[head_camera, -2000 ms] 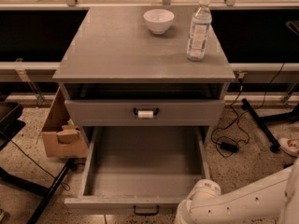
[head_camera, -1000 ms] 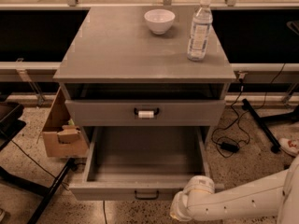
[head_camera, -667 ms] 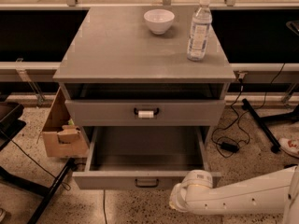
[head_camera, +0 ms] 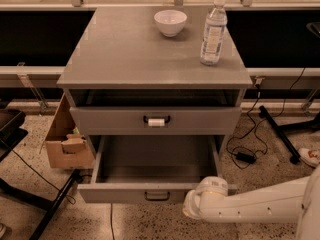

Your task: Close middle drawer

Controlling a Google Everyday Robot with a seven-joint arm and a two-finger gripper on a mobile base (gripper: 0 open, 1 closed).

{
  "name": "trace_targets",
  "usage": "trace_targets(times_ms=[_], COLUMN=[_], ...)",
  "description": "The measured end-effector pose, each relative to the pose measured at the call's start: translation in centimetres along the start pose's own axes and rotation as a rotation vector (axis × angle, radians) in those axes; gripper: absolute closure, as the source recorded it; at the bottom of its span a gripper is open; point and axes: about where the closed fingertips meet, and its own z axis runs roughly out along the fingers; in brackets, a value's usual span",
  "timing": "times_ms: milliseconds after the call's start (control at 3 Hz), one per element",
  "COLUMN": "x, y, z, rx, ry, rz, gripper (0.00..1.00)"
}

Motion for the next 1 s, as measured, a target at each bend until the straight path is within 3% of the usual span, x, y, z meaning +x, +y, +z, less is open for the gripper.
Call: trace_targets(times_ms=[333,667,1000], x=[0.6,2.2,2.2], y=[-1.9,-6.7,-6.7], z=[0.4,1.0,1.0], rx=[0.024,0.069,0.069], ry=[0.013,0.048,0.048], rz=[-0.015,-0.054,-0.054], gripper=[1.00,1.00,1.00])
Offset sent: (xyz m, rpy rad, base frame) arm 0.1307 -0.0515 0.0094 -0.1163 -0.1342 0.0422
